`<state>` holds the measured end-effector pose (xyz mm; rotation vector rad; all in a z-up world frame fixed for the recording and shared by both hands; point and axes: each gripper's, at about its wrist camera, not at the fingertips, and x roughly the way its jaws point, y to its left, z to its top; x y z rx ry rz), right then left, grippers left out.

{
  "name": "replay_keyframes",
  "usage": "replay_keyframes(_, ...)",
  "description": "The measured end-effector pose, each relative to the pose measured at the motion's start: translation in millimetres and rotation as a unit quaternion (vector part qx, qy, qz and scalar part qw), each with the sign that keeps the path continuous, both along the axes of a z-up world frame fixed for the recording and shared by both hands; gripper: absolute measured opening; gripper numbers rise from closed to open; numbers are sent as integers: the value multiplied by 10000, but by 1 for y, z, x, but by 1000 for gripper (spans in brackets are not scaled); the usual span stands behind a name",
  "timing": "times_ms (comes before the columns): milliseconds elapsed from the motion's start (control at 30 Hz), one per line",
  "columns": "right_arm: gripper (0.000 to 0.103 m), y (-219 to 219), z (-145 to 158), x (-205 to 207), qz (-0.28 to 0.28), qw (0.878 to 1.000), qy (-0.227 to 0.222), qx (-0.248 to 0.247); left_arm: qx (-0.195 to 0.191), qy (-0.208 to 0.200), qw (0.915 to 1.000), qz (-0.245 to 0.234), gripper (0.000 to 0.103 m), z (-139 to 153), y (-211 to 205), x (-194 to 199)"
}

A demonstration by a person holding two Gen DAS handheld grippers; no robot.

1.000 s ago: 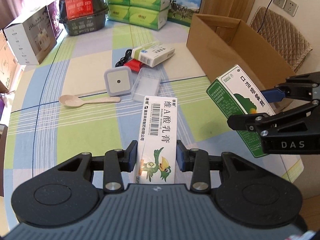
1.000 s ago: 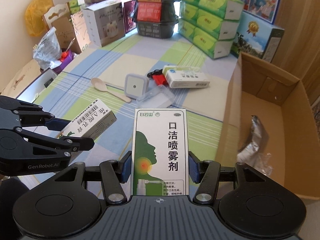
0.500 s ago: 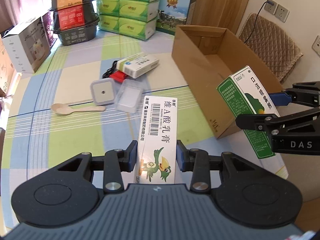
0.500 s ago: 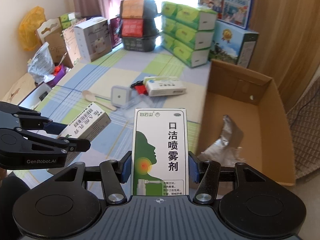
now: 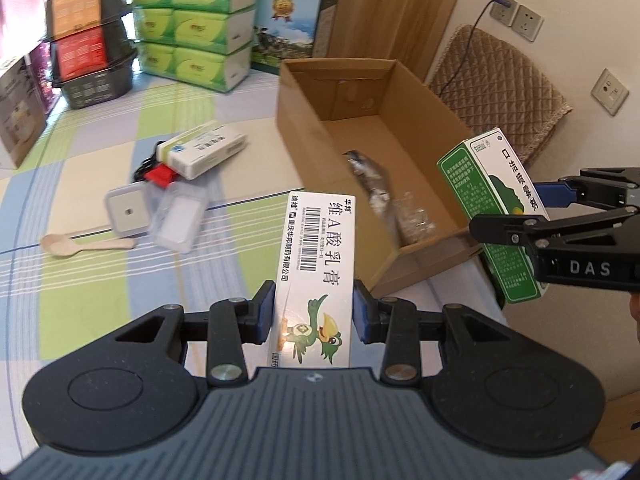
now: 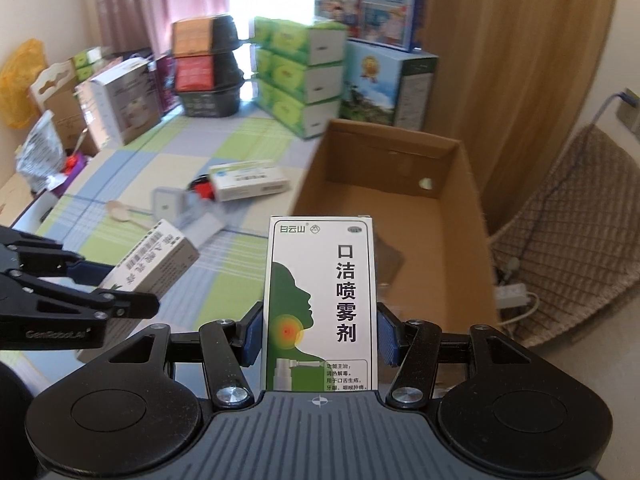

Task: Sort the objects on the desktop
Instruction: 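Carry both boxes over the cardboard box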

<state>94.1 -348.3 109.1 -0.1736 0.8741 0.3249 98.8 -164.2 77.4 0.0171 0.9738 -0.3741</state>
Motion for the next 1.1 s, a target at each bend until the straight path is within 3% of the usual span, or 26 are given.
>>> replay_keyframes(500, 52, -56, -6, 48, -523, 9985, 160, 66, -263, 77, 9995, -161, 34, 5, -69, 59)
replay_keyframes(1100, 52, -80, -22, 86, -735, 9969, 260, 144, -657, 360, 9972, -63, 34, -15, -98, 104)
